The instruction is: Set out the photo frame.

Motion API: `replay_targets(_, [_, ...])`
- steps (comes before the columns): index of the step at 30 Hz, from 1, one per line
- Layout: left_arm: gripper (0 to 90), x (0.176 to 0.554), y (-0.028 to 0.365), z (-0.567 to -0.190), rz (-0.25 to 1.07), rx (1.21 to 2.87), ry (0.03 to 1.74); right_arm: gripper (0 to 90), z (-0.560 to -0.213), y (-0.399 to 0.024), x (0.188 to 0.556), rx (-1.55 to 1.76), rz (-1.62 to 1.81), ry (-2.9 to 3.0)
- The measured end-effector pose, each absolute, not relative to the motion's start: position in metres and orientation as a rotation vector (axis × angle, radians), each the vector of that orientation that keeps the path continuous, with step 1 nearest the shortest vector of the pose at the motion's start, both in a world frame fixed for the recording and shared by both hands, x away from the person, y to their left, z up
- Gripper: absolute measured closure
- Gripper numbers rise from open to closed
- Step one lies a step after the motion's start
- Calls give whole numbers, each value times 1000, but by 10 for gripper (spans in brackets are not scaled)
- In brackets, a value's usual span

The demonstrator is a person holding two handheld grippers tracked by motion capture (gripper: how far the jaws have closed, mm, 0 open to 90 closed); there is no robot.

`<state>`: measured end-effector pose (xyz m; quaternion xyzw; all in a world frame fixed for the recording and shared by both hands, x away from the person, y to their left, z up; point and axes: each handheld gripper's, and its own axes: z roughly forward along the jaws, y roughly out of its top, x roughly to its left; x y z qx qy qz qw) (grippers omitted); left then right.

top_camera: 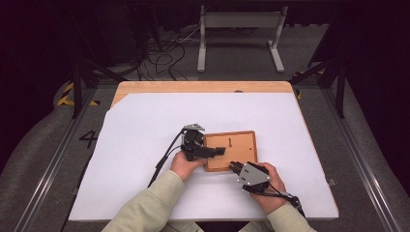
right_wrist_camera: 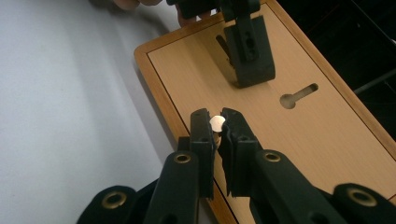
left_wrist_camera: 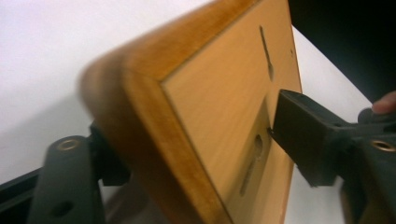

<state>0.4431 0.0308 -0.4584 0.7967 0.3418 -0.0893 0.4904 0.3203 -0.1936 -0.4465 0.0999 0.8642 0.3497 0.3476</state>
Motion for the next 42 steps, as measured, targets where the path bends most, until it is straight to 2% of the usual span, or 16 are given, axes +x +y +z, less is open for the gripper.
replay_targets(12, [432, 447, 40, -456, -314, 1893, 829, 827, -443, -195, 320, 317, 926, 2267])
replay_targets(17, [501, 444, 43, -450, -321, 1887, 775, 675, -427, -206, 317, 429, 1131, 2287])
replay_targets(19, [533, 442, 43, -448, -321, 1884, 762, 657, -423, -208, 316, 442, 1177, 2278])
replay_targets(23, [598, 434, 44, -438, -288, 1905, 670, 600, -400, -223, 310, 485, 1321, 2202])
replay_targets(31, [668, 404, 37, -419, -157, 2015, 465, 589, -377, -257, 308, 598, 1371, 2072])
replay_targets(35, [739, 387, 32, -413, -90, 2082, 355, 589, -371, -276, 310, 674, 1368, 2006])
replay_targets(42, [743, 363, 26, -411, 74, 2181, 242, 582, -367, -295, 314, 750, 1381, 1948])
